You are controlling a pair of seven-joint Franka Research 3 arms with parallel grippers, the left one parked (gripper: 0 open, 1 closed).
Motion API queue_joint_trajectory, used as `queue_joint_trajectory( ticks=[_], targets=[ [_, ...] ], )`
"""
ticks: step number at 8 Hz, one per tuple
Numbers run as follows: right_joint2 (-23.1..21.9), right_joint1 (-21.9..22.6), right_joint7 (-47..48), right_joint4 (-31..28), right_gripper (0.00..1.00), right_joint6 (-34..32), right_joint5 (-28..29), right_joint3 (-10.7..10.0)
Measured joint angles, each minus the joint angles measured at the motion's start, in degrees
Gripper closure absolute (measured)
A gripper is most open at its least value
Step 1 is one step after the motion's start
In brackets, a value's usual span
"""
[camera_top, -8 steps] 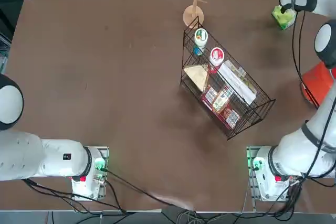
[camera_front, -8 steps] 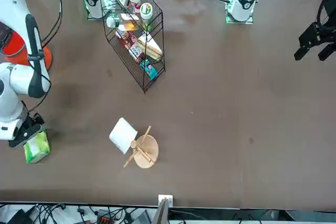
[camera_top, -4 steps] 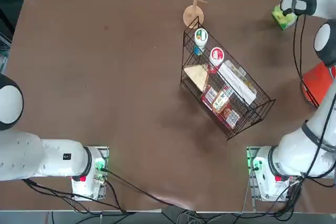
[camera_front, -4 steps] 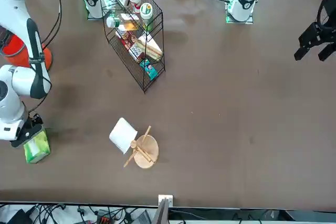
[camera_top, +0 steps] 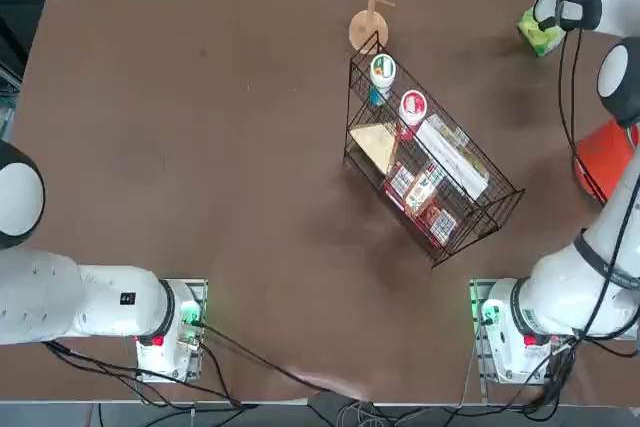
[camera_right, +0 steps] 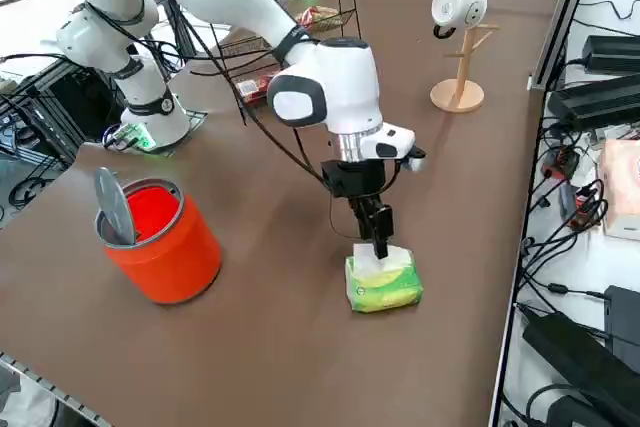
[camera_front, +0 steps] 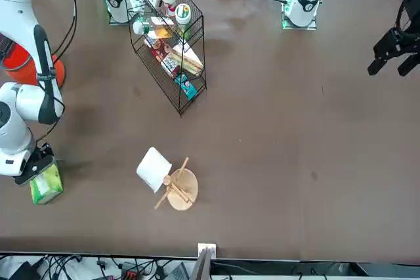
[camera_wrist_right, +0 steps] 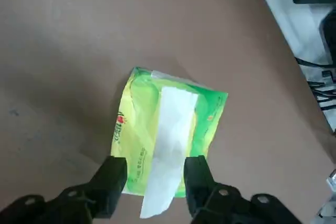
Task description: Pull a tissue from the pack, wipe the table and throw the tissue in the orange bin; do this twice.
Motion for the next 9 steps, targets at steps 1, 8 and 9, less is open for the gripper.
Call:
queue_joint_trajectory(
  ticks=[1,8,9],
  targets=[
    [0.2,0.0,0.0,0.3,0.34,0.1,-0.5,0.0],
    [2.3,-0.5,0.0,1.1,0.49,2.4,-1.1,0.0],
    [2.3,-0.5,0.0,1.1,0.52,2.4,-1.1,0.0]
  ],
)
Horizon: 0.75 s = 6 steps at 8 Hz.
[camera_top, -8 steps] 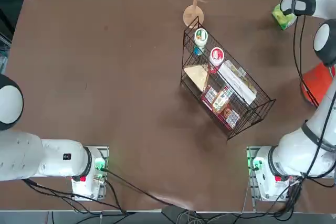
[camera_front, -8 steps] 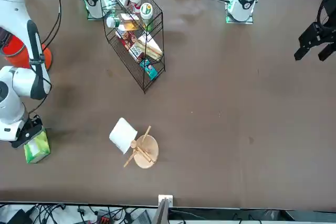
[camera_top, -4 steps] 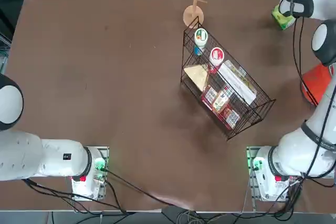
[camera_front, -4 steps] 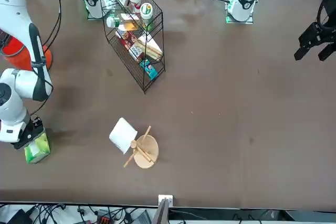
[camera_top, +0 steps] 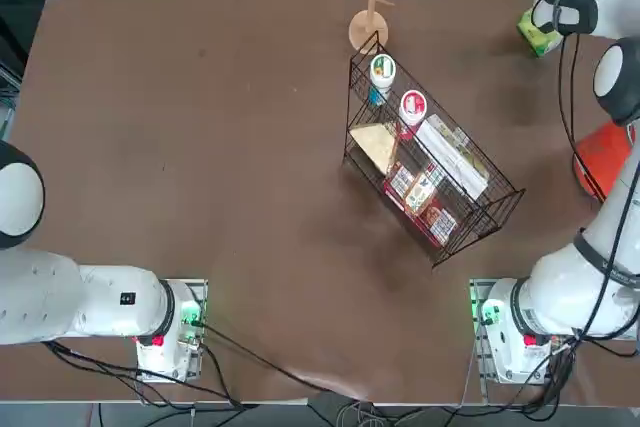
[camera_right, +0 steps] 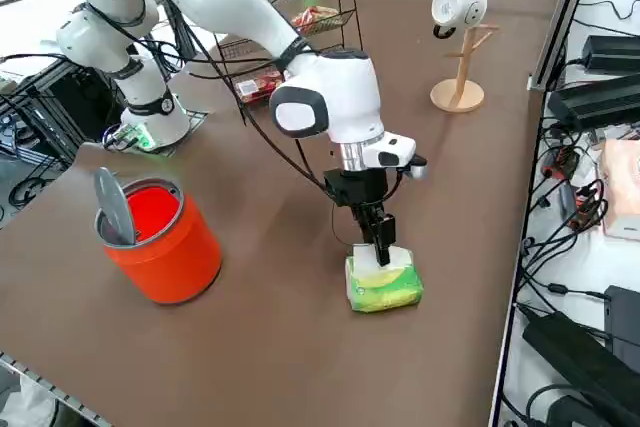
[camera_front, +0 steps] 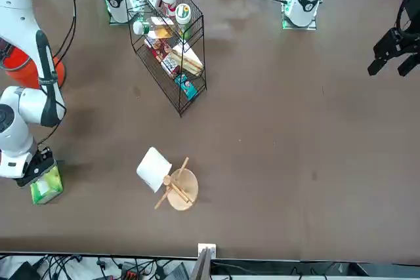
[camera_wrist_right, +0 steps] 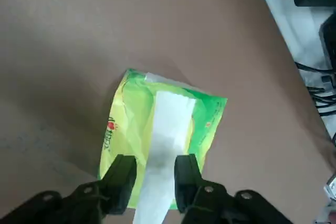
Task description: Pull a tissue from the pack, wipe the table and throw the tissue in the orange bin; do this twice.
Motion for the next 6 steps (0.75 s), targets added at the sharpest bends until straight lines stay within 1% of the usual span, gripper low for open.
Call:
queue_joint_trajectory(
  ticks=[1,2,3,4,5,6],
  targets=[
    [0.0,0.0,0.0,0.0,0.58,0.0,0.0,0.0],
    [0.0,0.0,0.0,0.0,0.66,0.1,0.0,0.0],
    [0.0,-0.1,0.0,0.1,0.82,0.1,0.0,0.0],
    [0.0,-0.1,0.0,0.4,0.93,0.2,0.0,0.0],
    [0.0,-0.2,0.0,1.1,0.99,0.2,0.0,0.0],
    [-0.3,-0.3,0.0,2.1,0.99,-0.1,0.0,0.0]
  ],
)
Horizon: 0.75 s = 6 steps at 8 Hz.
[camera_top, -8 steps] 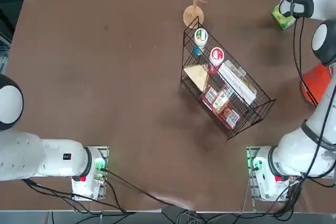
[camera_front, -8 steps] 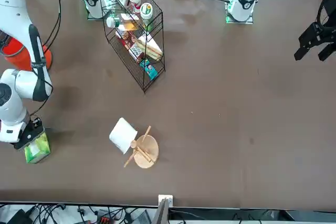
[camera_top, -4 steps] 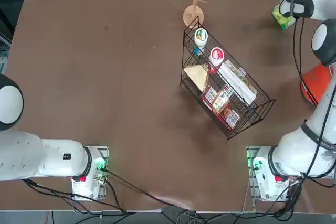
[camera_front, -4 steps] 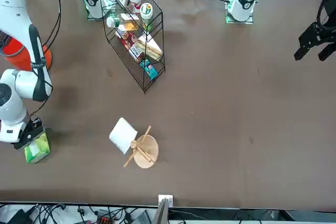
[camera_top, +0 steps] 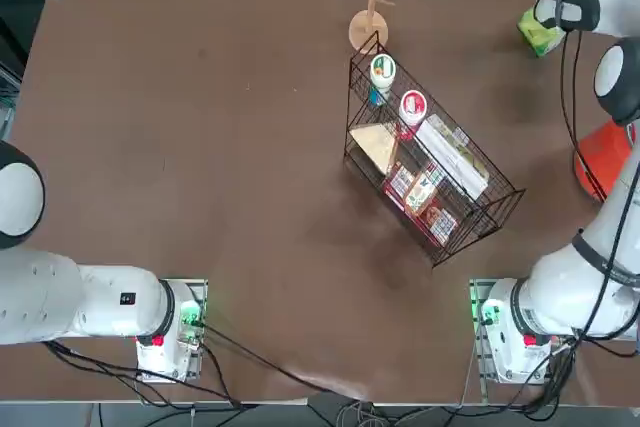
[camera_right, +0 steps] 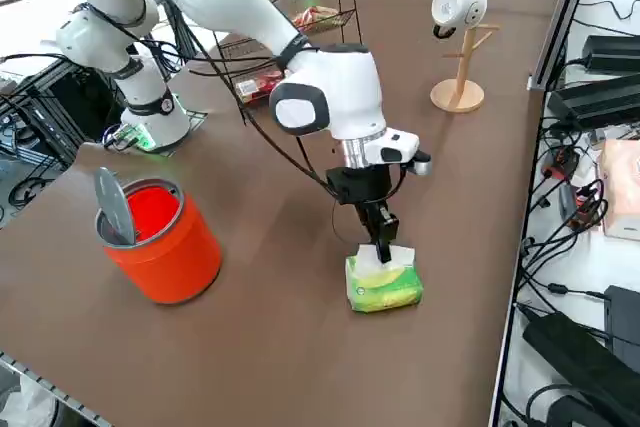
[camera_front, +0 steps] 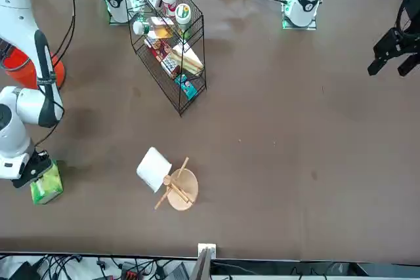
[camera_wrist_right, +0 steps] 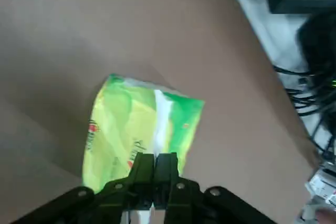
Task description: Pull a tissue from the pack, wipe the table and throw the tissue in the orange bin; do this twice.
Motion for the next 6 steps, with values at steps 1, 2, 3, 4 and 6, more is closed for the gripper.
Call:
queue_joint_trajectory(
  ticks=[1,2,3,4,6],
  targets=[
    [-0.8,-0.2,0.0,0.8,0.99,-1.3,0.0,0.0],
    [-2.2,-0.4,0.0,1.2,0.99,-3.9,0.0,0.0],
    [-4.0,-0.5,0.0,1.4,0.99,-7.4,0.4,0.0],
    [-6.3,-0.4,0.0,1.5,0.99,-11.5,1.6,0.3],
    [-10.8,-0.3,-0.2,1.6,0.99,-21.0,7.5,1.3]
  ],
)
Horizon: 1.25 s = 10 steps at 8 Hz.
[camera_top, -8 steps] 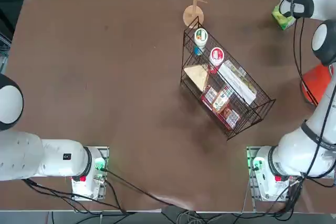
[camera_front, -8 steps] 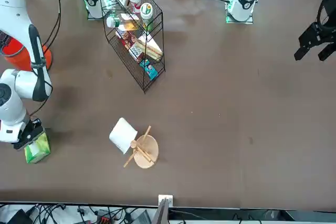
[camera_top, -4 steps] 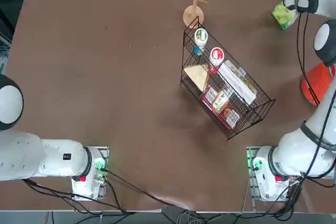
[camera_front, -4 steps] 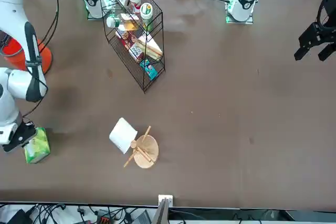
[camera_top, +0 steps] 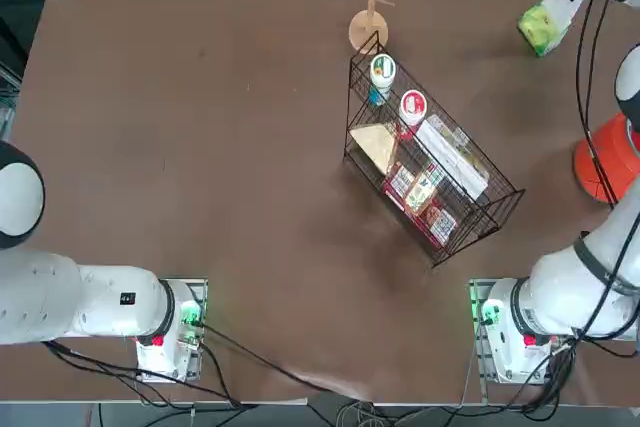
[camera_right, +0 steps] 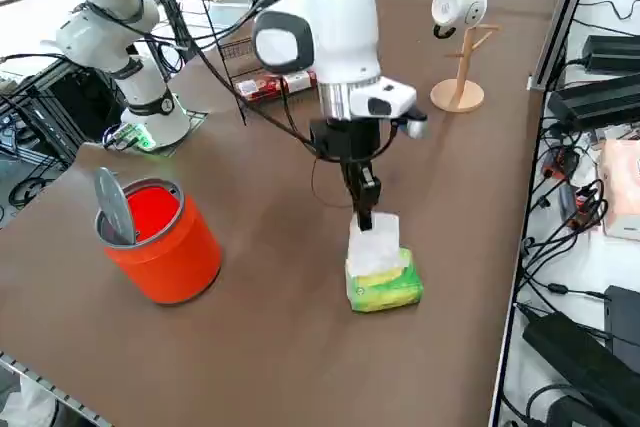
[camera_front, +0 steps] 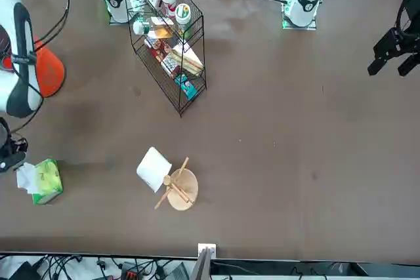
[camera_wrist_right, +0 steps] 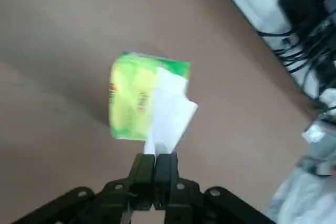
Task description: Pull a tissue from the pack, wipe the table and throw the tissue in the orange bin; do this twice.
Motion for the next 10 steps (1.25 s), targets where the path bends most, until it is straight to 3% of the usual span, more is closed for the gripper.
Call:
queue_joint_trajectory(
  ticks=[3,5,7,10],
  targets=[
    [-6.7,0.4,1.1,0.0,0.99,-15.8,7.6,2.5],
    [-9.7,0.5,4.5,-1.1,0.99,-23.1,13.8,2.9],
    [-13.4,0.8,8.6,-6.6,0.99,-25.0,17.2,3.4],
    [-21.1,2.2,12.3,-19.3,0.99,-25.2,24.8,3.7]
  ],
)
